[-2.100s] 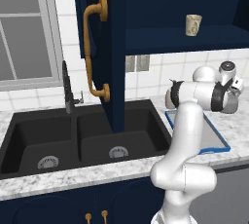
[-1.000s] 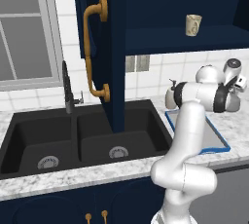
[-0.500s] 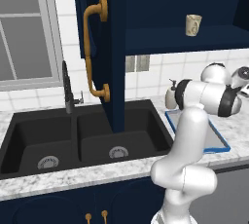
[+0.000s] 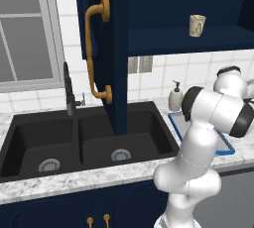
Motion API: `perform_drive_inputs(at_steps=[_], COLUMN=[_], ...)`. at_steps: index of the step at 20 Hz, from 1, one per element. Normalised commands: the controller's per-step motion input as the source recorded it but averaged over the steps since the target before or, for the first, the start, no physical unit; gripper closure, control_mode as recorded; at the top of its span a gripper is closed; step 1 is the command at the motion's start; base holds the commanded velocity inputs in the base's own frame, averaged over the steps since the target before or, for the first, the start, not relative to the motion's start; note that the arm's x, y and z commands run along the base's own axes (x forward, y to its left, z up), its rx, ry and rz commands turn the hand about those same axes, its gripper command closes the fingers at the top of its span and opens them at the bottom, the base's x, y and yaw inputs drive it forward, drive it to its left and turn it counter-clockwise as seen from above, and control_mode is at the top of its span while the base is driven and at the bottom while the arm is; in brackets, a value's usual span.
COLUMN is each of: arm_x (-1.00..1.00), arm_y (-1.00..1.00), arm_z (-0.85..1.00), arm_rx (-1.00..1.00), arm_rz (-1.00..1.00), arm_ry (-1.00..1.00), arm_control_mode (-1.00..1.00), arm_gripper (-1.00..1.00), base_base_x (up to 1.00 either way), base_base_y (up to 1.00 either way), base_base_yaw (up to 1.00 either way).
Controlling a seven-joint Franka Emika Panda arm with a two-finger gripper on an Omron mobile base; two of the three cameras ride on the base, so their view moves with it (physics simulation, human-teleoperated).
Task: Pick the kettle from the counter and place it on the tray. Then pick the mug from the cabinet and place it on the tray. Then close the cabinet doors.
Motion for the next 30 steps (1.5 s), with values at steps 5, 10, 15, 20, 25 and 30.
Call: perform_drive_inputs(at_steps=[5, 10, 15, 20, 25, 30], arm_x=[-0.10, 0.02, 0.06, 0.16, 0.15, -0.23], arm_y=[0.73, 0.67, 0.41, 0.38, 0.33, 0.12], arm_z=[0.10, 0.01, 0.00, -0.25, -0.38, 0.00], arm_rx=[-0.06, -0.01, 0.00, 0.00, 0.00, 0.17], arm_rz=[0.28, 0.25, 0.22, 0.18, 0.13, 0.11], arm_ry=[0.00, 0.10, 0.09, 0.02, 0.00, 0.00], arm_control_mode=[-1.00, -1.00, -1.00, -1.00, -1.00, -1.00], arm_gripper=[1.00, 1.00, 1.00, 1.00, 1.00, 1.00], base_base_x=[0.00, 0.00, 0.00, 0.00, 0.00, 0.00], base_base_y=[0.00, 0.00, 0.00, 0.00, 0.00, 0.00], base_base_yaw=[0.00, 0.00, 0.00, 0.00, 0.00, 0.00])
